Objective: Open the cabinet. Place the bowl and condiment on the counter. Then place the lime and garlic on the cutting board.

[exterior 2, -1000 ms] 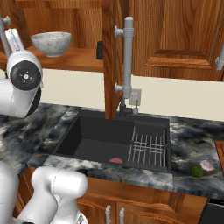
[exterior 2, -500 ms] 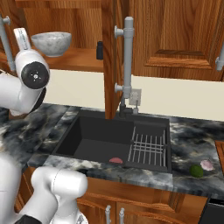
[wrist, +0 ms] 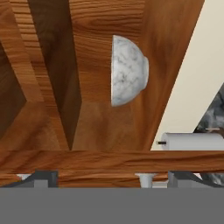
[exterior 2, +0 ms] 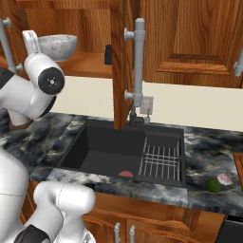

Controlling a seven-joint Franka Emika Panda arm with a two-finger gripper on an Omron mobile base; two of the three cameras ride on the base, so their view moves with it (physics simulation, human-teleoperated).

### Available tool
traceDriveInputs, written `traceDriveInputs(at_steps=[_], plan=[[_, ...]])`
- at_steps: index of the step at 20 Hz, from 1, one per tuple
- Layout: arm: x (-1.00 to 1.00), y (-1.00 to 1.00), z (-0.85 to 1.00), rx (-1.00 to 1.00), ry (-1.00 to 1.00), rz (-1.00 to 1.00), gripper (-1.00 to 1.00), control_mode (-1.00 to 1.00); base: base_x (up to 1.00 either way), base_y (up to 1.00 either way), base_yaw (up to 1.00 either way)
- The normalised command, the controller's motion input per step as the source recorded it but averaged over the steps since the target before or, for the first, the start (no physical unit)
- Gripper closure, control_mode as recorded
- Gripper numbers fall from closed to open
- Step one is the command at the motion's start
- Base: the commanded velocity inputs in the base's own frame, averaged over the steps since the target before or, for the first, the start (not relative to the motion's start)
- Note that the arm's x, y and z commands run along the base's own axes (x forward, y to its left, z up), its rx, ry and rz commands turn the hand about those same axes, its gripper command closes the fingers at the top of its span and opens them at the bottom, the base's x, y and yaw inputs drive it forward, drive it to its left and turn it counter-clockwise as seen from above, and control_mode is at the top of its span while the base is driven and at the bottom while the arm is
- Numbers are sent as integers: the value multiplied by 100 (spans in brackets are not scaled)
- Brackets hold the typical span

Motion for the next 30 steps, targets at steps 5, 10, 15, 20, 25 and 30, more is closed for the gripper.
traceDriveInputs(at_steps=[5,10,15,20,25,30], plan=[[18,20,-7,3,1,8,-100,-100,0,0,0],[14,24,-8,2,0,8,-100,-100,0,0,0],[20,6,-9,2,0,6,-100,-100,0,0,0],[22,0,-9,2,0,5,-100,-100,0,0,0],[20,10,-5,1,0,6,-100,-100,0,0,0],[20,18,-4,1,0,5,-100,-100,0,0,0]])
